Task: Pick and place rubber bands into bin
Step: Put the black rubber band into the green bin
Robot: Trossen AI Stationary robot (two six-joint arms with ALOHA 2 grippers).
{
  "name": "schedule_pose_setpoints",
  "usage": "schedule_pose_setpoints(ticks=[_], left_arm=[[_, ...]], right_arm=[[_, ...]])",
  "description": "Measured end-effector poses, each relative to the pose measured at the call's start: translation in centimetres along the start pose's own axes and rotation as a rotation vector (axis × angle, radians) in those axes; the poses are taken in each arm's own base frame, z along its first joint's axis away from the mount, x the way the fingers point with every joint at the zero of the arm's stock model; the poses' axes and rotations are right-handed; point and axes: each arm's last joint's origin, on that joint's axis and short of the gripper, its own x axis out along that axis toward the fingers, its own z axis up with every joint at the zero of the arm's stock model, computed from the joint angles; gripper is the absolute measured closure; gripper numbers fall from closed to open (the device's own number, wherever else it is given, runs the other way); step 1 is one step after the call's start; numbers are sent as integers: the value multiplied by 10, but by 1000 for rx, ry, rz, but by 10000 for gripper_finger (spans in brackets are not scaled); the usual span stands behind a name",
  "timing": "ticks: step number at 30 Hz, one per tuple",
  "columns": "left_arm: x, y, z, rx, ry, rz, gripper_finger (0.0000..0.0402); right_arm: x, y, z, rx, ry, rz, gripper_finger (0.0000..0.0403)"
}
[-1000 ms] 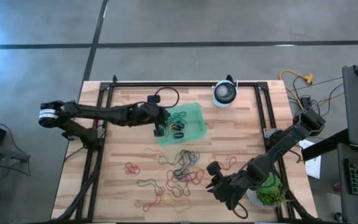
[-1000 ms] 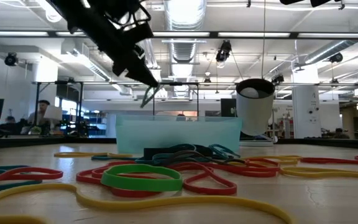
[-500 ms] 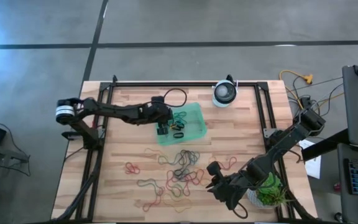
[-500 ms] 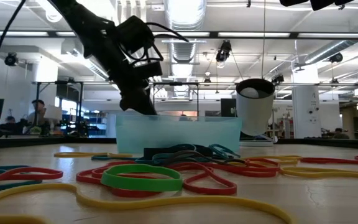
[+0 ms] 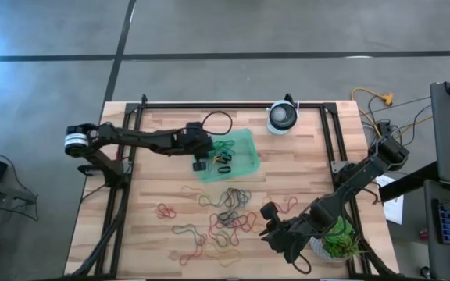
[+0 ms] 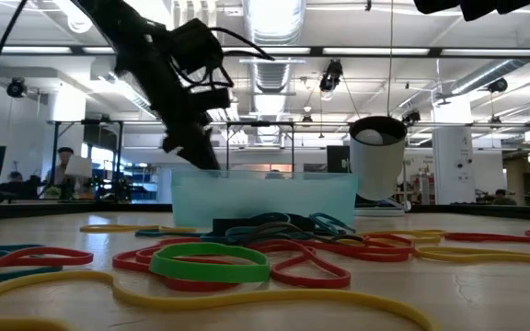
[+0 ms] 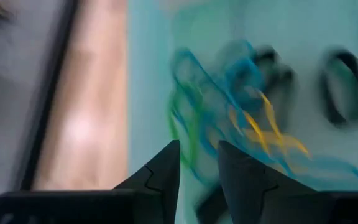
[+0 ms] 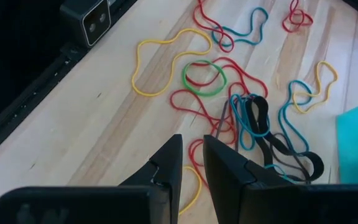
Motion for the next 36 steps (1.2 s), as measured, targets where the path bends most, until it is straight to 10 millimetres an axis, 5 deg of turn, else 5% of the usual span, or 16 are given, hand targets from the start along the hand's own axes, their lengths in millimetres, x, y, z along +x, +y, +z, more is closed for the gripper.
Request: schedule_pose_setpoints(ticks=[9,18,26,36], left_arm=[[-64,-13,-20,-99,98,-240,310],[-124,-52,-43,-54,-238,-378,310],[-127,-80,-80,12,-607,-468,310],[-133,-76,-92,2,-759,-456,311]], right_arm=[[7,-5,-5,13,-31,-80,344],[37,-29,-9,-82,-203,-61,344],[60,-63,-20,-18,-155,-96,344],[91,-116,-43,177,-42,-195,344]])
